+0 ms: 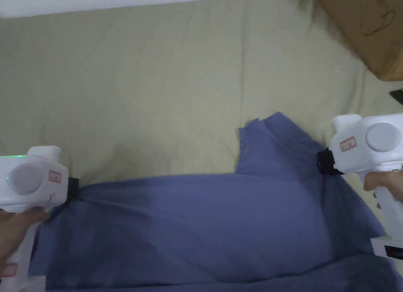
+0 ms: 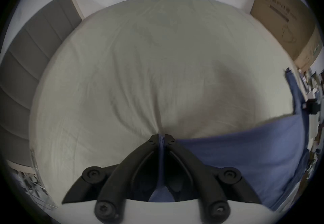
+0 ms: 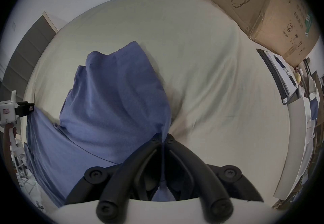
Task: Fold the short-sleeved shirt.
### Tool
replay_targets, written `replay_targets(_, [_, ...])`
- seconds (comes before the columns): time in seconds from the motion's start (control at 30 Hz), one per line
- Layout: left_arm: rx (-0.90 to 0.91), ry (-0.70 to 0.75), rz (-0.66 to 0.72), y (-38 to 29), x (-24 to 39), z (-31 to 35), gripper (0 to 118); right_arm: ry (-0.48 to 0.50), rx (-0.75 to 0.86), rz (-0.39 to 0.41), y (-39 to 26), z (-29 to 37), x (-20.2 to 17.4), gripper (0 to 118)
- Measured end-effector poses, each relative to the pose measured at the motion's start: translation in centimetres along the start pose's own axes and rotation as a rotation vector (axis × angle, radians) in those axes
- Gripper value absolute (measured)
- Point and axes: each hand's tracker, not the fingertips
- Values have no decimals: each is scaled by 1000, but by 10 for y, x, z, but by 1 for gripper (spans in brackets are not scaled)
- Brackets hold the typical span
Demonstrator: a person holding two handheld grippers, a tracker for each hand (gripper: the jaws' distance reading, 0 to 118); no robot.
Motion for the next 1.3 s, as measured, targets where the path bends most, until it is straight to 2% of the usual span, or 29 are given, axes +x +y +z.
replay_targets(0.13, [3,-54,21,3,-11,11,2,18,32,-7,1,21,5,1])
replay_targets(0.33, [79,-122,64,4,-40,62,2,69,101,-8,3,71,7,1])
replay_targets(0.43, [130,-148,79,-5,-52,95,2,47,149,46,-5,105,1,1])
replay_targets(0.57, [192,-157,75,-34,-61,142,2,51,204,84,-37,156,-2,1])
replay_targets(0.77, [239,-148,56,-112,-62,189,2,72,231,105,-131,214,-2,1])
replay_targets(0.97, [193,-155,83,-204,-62,191,2,97,139,92,-233,200,0,1])
replay_targets(1.1, [95,-150,147,-252,-59,155,2,93,83,36,-280,159,-5,1])
replay_targets(1.17, [77,-157,126,-267,-57,136,2,91,84,48,-293,140,-9,1])
replay_targets(1.2, [73,-155,126,-271,-57,131,3,59,72,56,-296,135,-12,6])
replay_targets(1.27, [118,-170,159,-277,-57,132,14,60,71,67,-298,130,-15,49])
replay_targets(1.3, [142,-183,191,-277,-59,136,27,68,76,65,-299,133,-15,69])
